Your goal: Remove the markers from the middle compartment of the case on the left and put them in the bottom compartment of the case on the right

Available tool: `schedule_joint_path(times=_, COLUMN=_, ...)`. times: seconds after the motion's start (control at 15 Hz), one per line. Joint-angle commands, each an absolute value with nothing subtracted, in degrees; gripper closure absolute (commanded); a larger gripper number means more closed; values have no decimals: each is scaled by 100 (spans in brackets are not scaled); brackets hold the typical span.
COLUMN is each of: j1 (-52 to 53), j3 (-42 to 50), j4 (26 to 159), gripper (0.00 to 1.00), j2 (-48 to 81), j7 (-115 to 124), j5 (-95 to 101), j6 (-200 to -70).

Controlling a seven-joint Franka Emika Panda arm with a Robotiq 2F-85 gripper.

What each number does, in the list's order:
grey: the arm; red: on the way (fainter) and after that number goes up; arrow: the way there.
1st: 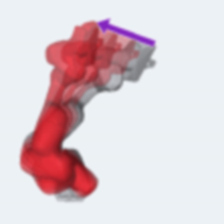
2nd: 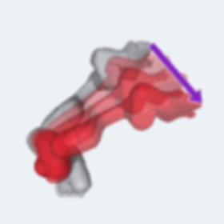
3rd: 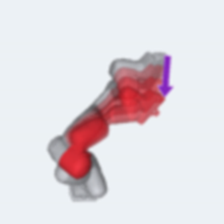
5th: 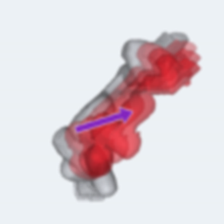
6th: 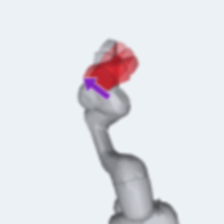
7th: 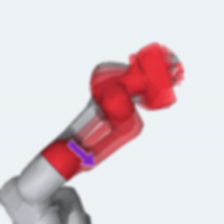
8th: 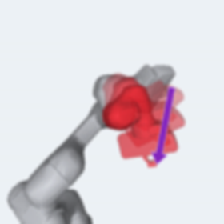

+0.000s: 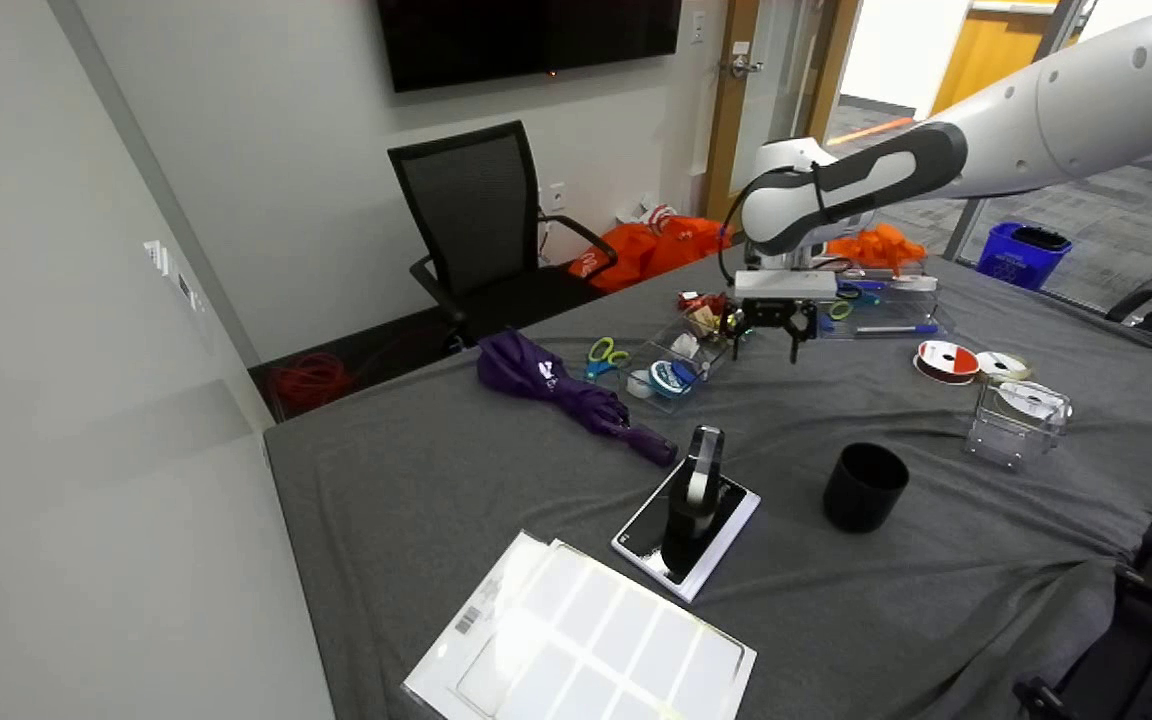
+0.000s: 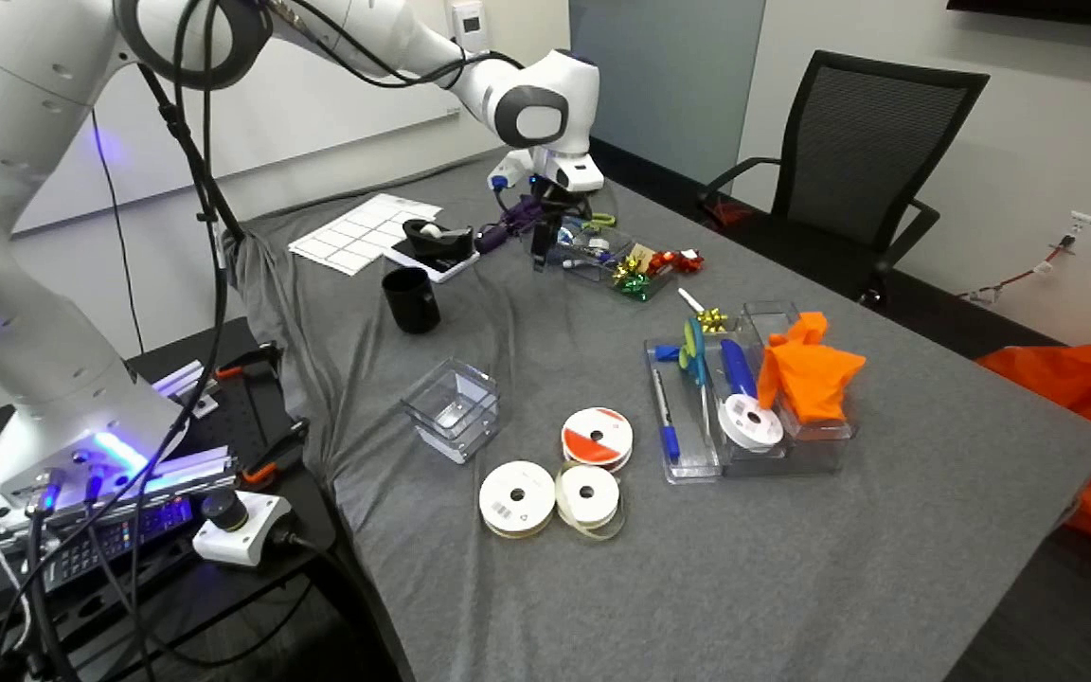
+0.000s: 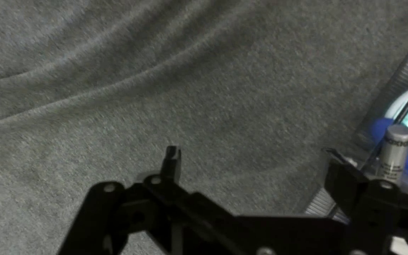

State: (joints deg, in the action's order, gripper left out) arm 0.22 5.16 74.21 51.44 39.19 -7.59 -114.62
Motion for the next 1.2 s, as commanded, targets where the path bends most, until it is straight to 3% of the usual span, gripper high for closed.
schedule_joint_path(times=0.0, j1=192, j3=542, j4=6888, gripper=0, j2=5364, j7=3809, j5=-551, j6=-10845)
schedule_joint_path(times=1.13, j1=243, j3=394, j4=4284, gripper=0, j2=6742, j7=3936, j5=-620, j6=-9505)
